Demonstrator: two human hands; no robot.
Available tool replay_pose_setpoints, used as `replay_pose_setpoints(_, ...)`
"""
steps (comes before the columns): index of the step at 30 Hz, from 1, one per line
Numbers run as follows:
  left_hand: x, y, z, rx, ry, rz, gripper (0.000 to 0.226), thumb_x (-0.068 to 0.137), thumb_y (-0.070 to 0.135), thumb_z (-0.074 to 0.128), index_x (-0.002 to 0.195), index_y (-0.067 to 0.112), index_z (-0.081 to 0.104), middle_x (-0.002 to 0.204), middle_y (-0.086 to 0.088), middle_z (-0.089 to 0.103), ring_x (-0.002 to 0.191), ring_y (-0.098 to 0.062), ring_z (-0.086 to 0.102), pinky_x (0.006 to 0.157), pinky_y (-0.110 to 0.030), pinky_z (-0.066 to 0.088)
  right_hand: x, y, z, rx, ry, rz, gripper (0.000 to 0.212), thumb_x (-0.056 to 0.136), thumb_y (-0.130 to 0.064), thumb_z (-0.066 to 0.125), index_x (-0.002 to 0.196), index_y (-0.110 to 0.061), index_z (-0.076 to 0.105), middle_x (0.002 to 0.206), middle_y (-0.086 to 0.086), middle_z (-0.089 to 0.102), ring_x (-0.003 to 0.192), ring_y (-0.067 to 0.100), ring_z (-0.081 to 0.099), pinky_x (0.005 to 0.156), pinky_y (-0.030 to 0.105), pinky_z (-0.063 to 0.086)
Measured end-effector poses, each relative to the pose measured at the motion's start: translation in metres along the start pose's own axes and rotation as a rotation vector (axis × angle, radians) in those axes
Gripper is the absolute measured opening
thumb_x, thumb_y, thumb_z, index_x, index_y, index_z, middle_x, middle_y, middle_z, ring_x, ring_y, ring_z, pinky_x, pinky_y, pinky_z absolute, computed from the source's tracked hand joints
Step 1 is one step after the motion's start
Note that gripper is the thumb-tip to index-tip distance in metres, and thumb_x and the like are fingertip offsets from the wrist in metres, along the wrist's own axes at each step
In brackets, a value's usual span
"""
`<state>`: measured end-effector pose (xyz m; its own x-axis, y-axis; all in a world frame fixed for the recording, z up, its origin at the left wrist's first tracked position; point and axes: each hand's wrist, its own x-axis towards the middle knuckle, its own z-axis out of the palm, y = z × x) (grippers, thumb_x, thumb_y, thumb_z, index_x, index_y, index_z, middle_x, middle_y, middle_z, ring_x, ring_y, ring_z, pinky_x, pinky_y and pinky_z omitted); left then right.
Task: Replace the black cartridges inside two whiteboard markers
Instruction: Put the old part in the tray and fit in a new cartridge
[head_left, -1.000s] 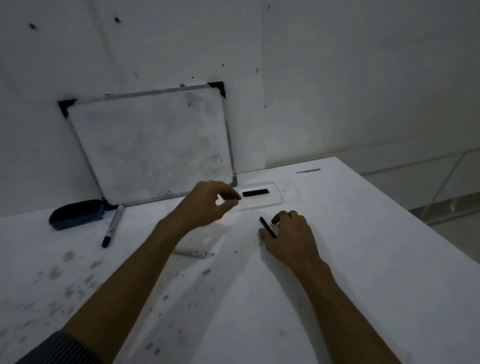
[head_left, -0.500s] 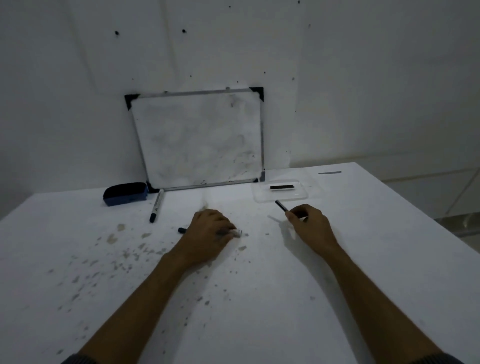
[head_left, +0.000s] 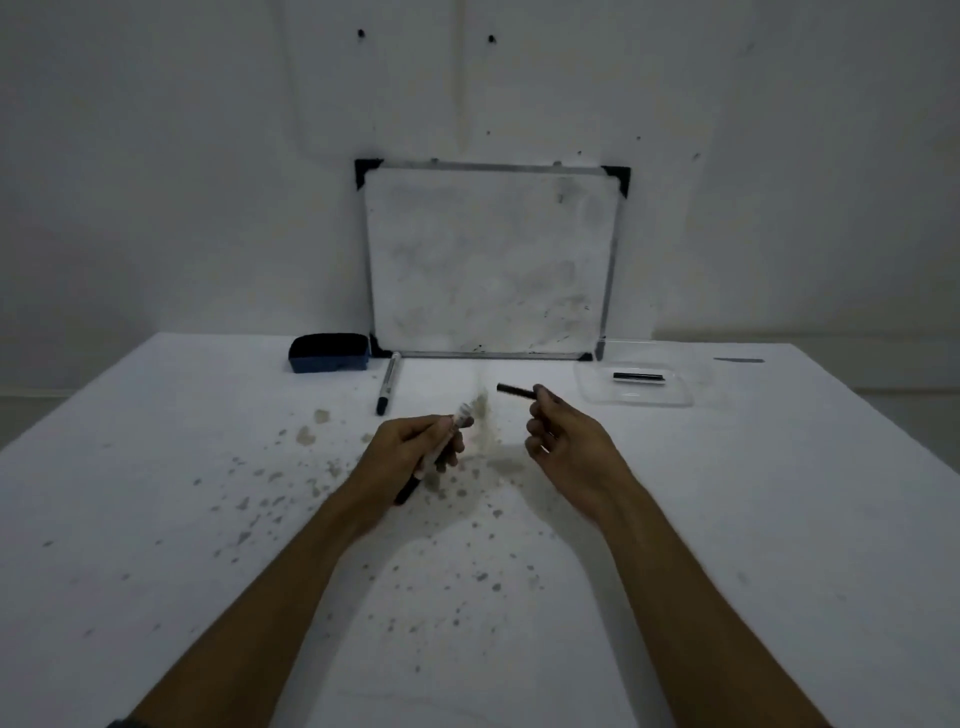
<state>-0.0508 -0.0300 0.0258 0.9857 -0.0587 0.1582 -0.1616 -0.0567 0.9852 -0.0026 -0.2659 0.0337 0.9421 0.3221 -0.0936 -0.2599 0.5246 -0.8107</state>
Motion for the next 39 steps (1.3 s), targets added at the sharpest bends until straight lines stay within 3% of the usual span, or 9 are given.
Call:
replay_pose_setpoints(3, 0.0, -0.008, -0.007, -0.198, -0.039, -0.056, 0.034, 0.103, 0.03, 0.059, 0.121, 0.007, 0.076, 0.091, -0.01, 0.073, 0.076, -0.02, 0.066, 0.067, -0.029, 0.055, 0.014, 0.017, 0.018, 0.079, 0.028, 0.008, 0.016, 0.093, -0.027, 0.074, 0.104, -0.015, 0.078, 0.091, 0.0, 0.067, 0.072, 0.012, 0.057, 0.067, 0.027, 0.048)
replay_pose_setpoints(7, 0.006, -0.011, -0.006, -0.174, -0.054, -0.038, 0.031, 0.106, 0.032, 0.057, 0.12, 0.015, 0.078, 0.096, -0.008, 0.075, 0.077, -0.017, 0.067, 0.061, -0.026, 0.057, 0.024, 0.029, 0.018, -0.03, 0.022, 0.011, 0.024, 0.093, -0.024, 0.072, 0.112, -0.011, 0.078, 0.095, 0.002, 0.071, 0.077, 0.015, 0.063, 0.072, 0.029, 0.054)
replay_pose_setpoints(15, 0.015, -0.018, -0.014, -0.24, -0.128, -0.172, 0.042, 0.094, 0.049, 0.065, 0.113, 0.016, 0.081, 0.108, -0.015, 0.079, 0.086, -0.026, 0.078, 0.068, -0.033, 0.064, 0.031, 0.033, 0.012, -0.04, 0.14, -0.041, 0.021, 0.092, -0.023, 0.075, 0.101, -0.004, 0.077, 0.089, 0.007, 0.066, 0.069, 0.014, 0.056, 0.065, 0.026, 0.053)
replay_pose_setpoints(21, 0.011, -0.012, -0.013, -0.232, -0.165, -0.211, 0.039, 0.095, 0.045, 0.068, 0.111, 0.012, 0.081, 0.102, -0.017, 0.081, 0.085, -0.033, 0.079, 0.072, -0.037, 0.066, 0.027, 0.037, 0.018, -0.143, 0.204, -0.12, 0.032, 0.096, -0.019, 0.07, 0.123, -0.001, 0.07, 0.099, 0.011, 0.07, 0.073, 0.014, 0.054, 0.07, 0.026, 0.055)
replay_pose_setpoints(27, 0.005, -0.004, -0.005, -0.25, -0.124, -0.172, 0.022, 0.1, 0.027, 0.066, 0.107, 0.014, 0.082, 0.096, -0.013, 0.082, 0.079, -0.027, 0.08, 0.067, -0.032, 0.065, 0.023, 0.038, 0.02, -0.332, 0.214, -0.224, 0.021, 0.096, -0.026, 0.071, 0.116, -0.022, 0.076, 0.092, -0.004, 0.078, 0.069, 0.003, 0.063, 0.072, 0.027, 0.059)
replay_pose_setpoints(32, 0.005, -0.003, -0.003, -0.247, -0.102, -0.187, 0.022, 0.104, 0.019, 0.062, 0.105, 0.008, 0.08, 0.091, -0.011, 0.082, 0.075, -0.025, 0.08, 0.065, -0.03, 0.065, 0.019, 0.03, 0.016, -0.476, 0.194, -0.43, 0.024, 0.094, -0.03, 0.074, 0.118, -0.034, 0.075, 0.102, -0.008, 0.076, 0.082, 0.003, 0.067, 0.072, 0.024, 0.058)
replay_pose_setpoints(35, 0.006, -0.005, -0.003, -0.243, -0.102, -0.164, 0.022, 0.102, 0.024, 0.064, 0.107, 0.012, 0.081, 0.095, -0.012, 0.082, 0.077, -0.026, 0.08, 0.066, -0.029, 0.065, 0.014, 0.031, 0.022, -0.627, 0.131, -0.478, 0.025, 0.093, -0.032, 0.074, 0.118, -0.035, 0.075, 0.106, -0.008, 0.078, 0.083, 0.007, 0.069, 0.076, 0.03, 0.06)
replay_pose_setpoints(39, 0.008, -0.009, -0.004, -0.23, -0.068, -0.112, 0.027, 0.093, 0.041, 0.069, 0.105, 0.023, 0.084, 0.102, -0.011, 0.081, 0.083, -0.028, 0.08, 0.07, -0.031, 0.064, 0.01, 0.044, 0.035, -0.792, 0.034, -0.511, 0.022, 0.1, -0.027, 0.064, 0.119, -0.031, 0.075, 0.114, -0.007, 0.076, 0.102, 0.013, 0.07, 0.086, 0.04, 0.061)
